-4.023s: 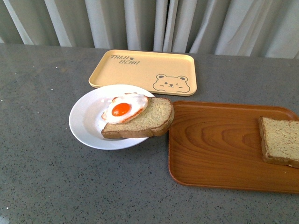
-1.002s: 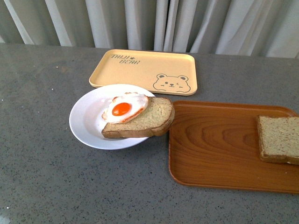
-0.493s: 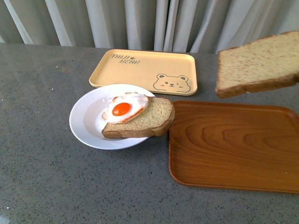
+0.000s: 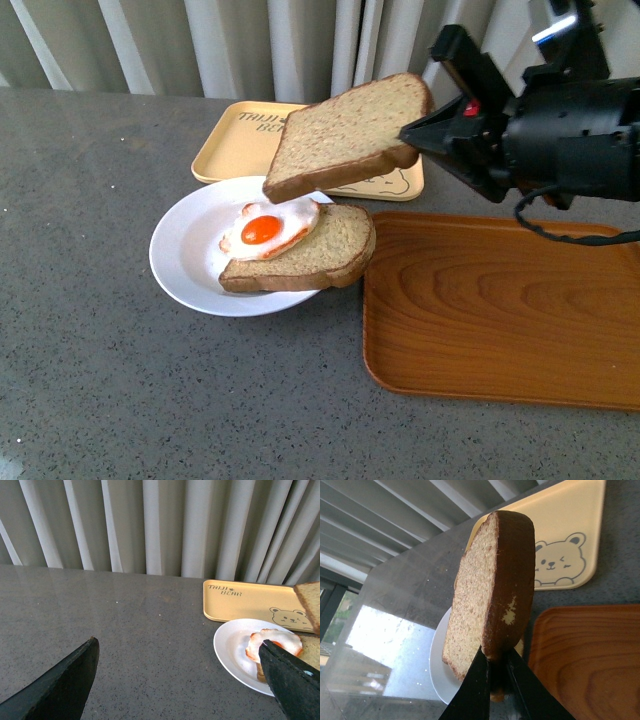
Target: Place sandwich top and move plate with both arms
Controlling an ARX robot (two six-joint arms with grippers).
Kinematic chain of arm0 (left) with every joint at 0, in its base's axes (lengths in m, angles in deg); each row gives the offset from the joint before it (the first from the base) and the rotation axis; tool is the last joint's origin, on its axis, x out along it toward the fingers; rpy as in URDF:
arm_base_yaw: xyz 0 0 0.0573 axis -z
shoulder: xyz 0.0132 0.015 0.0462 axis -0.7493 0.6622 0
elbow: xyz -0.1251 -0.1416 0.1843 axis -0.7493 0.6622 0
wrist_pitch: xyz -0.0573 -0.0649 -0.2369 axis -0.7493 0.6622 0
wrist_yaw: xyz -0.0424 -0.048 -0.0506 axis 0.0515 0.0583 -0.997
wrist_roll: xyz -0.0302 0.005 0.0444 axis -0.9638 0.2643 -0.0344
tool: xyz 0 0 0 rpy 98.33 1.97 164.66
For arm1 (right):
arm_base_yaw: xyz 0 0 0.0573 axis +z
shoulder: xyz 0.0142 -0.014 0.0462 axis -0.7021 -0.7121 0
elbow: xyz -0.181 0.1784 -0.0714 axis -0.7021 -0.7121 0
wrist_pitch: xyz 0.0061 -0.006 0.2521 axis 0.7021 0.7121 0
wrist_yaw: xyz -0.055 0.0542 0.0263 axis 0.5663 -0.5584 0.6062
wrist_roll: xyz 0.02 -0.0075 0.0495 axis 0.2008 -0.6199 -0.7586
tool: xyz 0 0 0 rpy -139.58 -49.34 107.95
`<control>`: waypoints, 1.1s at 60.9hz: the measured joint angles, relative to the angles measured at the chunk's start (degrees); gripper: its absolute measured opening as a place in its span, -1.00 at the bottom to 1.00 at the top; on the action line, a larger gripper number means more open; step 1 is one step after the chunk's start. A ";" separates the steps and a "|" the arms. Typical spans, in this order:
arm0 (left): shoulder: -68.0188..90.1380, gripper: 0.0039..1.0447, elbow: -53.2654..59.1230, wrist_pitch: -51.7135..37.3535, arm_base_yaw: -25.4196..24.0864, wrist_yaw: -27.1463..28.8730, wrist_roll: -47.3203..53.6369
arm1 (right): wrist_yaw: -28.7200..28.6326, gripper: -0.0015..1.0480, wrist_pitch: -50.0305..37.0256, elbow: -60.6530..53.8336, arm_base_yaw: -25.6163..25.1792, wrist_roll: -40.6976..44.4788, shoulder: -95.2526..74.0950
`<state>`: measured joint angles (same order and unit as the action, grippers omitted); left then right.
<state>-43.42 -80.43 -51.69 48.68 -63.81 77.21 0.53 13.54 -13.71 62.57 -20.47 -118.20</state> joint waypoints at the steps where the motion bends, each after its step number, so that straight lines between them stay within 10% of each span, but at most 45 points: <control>1: 0.00 0.83 0.00 0.00 0.00 0.00 0.00 | 0.13 -0.96 -0.09 0.17 0.31 -0.17 -0.31; 58: 0.00 0.83 0.00 0.00 0.00 0.00 0.00 | 12.48 -0.96 -6.29 2.05 9.75 -3.32 -12.28; 67: 0.00 0.83 0.00 0.00 0.00 0.00 0.00 | 12.48 -0.52 -7.13 0.55 9.60 -3.30 -12.28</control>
<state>-43.42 -80.43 -51.69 48.68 -63.81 77.21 13.02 6.41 -13.16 72.17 -23.77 -130.48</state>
